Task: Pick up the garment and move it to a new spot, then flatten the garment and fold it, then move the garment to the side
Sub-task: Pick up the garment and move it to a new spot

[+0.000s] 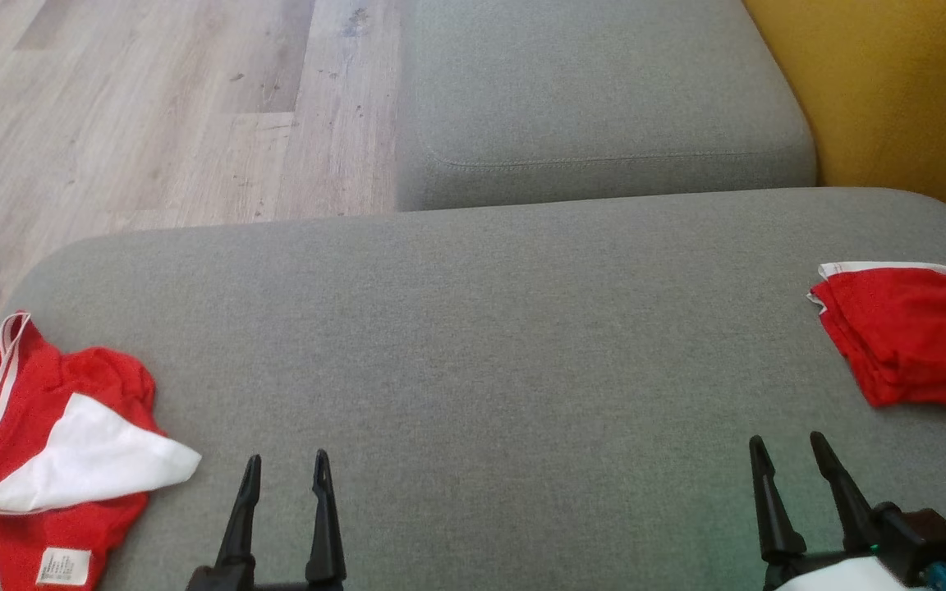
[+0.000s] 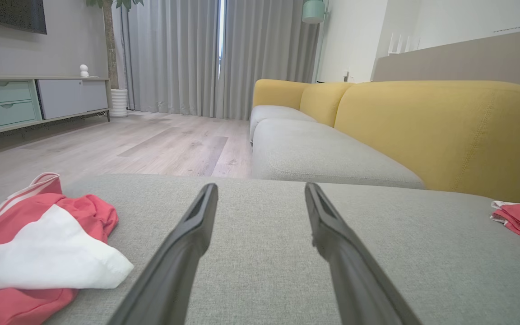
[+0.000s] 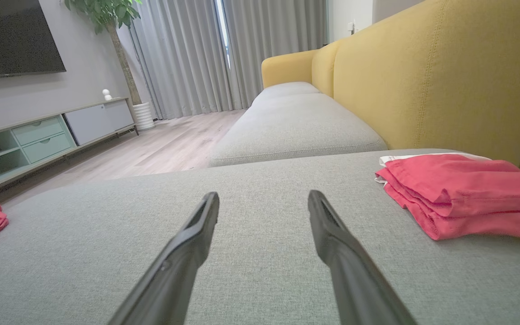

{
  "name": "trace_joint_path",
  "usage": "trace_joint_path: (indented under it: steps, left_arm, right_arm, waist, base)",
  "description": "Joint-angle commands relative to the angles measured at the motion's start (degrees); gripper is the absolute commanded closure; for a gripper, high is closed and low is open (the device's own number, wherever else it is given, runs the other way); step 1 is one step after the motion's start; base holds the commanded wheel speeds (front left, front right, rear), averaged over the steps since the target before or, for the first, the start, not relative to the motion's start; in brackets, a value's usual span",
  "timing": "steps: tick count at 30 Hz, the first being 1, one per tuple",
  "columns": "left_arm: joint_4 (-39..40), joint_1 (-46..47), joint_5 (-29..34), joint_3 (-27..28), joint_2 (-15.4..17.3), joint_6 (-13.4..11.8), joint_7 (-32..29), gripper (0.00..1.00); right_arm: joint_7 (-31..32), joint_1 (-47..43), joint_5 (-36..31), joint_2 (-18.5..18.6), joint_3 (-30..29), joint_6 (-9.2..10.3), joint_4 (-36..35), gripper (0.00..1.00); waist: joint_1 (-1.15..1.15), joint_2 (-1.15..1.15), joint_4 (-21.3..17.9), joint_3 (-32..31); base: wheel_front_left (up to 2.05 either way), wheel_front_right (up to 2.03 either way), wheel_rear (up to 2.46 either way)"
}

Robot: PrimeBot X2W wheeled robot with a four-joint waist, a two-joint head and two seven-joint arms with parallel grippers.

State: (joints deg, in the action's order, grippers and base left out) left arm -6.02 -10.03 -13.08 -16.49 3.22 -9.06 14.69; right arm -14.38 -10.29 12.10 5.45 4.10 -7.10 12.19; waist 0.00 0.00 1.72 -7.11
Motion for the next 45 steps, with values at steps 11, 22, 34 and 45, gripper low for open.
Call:
trace_joint_path:
  steps: [11,22,34,45]
  left_arm:
    - [1.3,0.9,1.3,2.9,-0.3,0.0,0.3,0.0]
    - [1.1,1.5,2.6,3.3,-0.3,0.1,0.3,0.0]
    - [1.5,1.3,4.2,5.9,-0.3,0.5,0.3,0.0]
    - [2.7,2.3,5.4,10.9,0.0,1.3,0.3,0.0]
  right_arm:
    - [-0.6,0.8,-0.3,0.6,1.0,-0.39,-1.2,0.0]
    - [-0.6,0.9,-0.6,0.9,0.6,-0.39,-0.9,0.0]
    - [-0.6,2.6,-0.4,-0.4,2.6,-0.39,-0.9,0.0]
    - [-0.6,3.4,-0.6,-0.4,1.6,-0.39,-1.1,0.0]
  waist:
    - [0.0,0.0,-0.1,0.3]
    - [0.0,0.0,3.8,1.3]
    - [0.0,0.0,14.3,2.7]
    - [0.0,0.0,21.9,5.0]
  base:
    - [0.0,0.0,0.0]
    - [0.0,0.0,0.0]
    - [0.0,0.0,0.0]
    - [0.0,0.0,0.0]
